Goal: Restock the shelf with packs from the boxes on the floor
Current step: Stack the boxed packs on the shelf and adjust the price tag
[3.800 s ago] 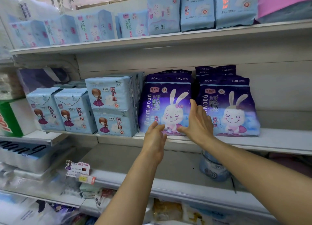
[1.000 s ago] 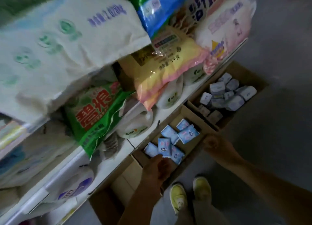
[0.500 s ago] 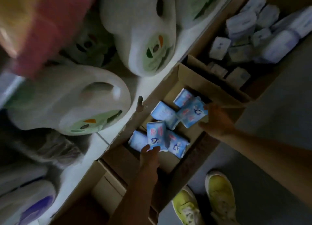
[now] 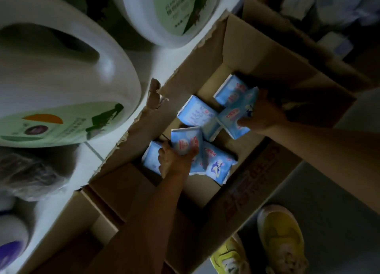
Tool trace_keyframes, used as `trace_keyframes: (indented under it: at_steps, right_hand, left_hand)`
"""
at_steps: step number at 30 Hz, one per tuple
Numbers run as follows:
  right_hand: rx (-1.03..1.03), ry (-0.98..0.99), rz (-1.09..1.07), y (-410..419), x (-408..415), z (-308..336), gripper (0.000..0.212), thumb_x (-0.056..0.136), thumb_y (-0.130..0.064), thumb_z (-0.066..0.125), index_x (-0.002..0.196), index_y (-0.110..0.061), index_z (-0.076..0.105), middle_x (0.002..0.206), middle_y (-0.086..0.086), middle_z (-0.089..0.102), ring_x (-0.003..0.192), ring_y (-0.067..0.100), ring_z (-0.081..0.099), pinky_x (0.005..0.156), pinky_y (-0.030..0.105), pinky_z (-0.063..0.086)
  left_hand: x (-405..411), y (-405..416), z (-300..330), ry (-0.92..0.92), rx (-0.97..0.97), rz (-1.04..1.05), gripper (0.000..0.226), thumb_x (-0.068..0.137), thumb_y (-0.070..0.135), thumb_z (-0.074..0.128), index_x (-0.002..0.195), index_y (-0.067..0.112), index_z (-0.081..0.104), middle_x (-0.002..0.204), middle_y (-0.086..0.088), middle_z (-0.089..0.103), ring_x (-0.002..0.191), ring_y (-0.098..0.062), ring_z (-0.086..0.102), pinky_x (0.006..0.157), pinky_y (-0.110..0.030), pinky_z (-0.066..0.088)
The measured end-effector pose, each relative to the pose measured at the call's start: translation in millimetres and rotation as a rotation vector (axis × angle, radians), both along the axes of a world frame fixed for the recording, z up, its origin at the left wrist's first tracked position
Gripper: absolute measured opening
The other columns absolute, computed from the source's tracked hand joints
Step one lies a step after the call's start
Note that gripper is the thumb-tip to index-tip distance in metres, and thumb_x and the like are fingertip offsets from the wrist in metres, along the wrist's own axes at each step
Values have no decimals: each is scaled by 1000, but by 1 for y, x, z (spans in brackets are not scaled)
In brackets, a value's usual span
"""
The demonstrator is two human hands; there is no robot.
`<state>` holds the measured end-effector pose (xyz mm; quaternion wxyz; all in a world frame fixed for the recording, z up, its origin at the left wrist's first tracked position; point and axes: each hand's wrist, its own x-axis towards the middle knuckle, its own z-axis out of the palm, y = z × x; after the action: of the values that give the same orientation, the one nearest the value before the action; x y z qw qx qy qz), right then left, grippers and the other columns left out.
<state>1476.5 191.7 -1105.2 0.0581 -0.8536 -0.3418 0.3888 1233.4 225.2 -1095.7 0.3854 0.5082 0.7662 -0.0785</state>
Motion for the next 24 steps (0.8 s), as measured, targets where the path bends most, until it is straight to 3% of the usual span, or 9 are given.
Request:
trace_keyframes:
  at_steps: [3, 8, 12, 14, 16, 18, 21, 24]
  right_hand:
    - [12, -37, 23, -1, -3, -2, 110, 67, -40, 84, 148, -6, 18, 146, 20, 36, 135, 38, 35, 107, 47, 36]
    - [104, 173, -165, -17, -5, 21, 94, 64, -38, 87, 140, -7, 42, 139, 12, 51, 128, 26, 49, 104, 38, 43]
    - [250, 316, -406, -37, -13, 80, 67, 73, -21, 84, 130, -4, 52, 119, 1, 59, 110, 11, 56, 76, 12, 41]
    - [308, 306, -496, -48, -17, 110, 64, 72, -18, 84, 128, -3, 56, 121, 5, 62, 112, 17, 60, 82, 19, 46]
    - [332, 307, -552, -55, -19, 144, 59, 72, -15, 84, 123, -2, 60, 117, 5, 64, 106, 18, 63, 85, 30, 50]
    - [331, 327, -570, -60, -19, 178, 51, 72, -15, 83, 118, -2, 63, 108, 3, 65, 96, 15, 63, 77, 27, 49]
    - [355, 407, -577, -65, -14, 232, 59, 67, -24, 85, 117, -4, 61, 107, 6, 68, 93, 20, 68, 67, 25, 52]
    - [426, 541, -669, -65, -5, 303, 48, 74, -13, 80, 117, -6, 60, 105, 7, 68, 90, 17, 68, 64, 24, 53]
  left_hand:
    - [5, -2, -1, -26, -43, 73, 105, 58, 53, 88, 143, 18, 37, 134, -13, 53, 125, -35, 50, 105, -47, 41]
    - [12, -13, 27, -118, -144, 242, 93, 44, 53, 89, 120, 7, 62, 113, -11, 69, 101, -29, 67, 89, -42, 56]
    - [13, -32, 72, -342, -186, 430, 57, 63, 34, 91, 104, 5, 66, 99, -11, 72, 83, -23, 69, 75, -34, 57]
    - [13, -41, 99, -394, -197, 500, 49, 70, 29, 88, 106, 5, 65, 95, -11, 71, 78, -21, 68, 65, -28, 55]
    - [13, -47, 128, -454, -207, 576, 54, 67, 26, 90, 111, 7, 66, 101, -14, 73, 81, -25, 71, 68, -33, 57]
    - [15, -49, 163, -535, -211, 629, 48, 70, 19, 88, 112, 8, 67, 103, -16, 74, 78, -25, 72, 69, -36, 58]
    - [23, -49, 223, -646, -212, 619, 34, 80, 13, 79, 112, 8, 67, 95, -12, 75, 73, -23, 73, 63, -34, 59]
    - [32, -46, 295, -773, -211, 583, 22, 83, 11, 75, 105, 11, 70, 88, -9, 77, 75, -23, 74, 62, -34, 60]
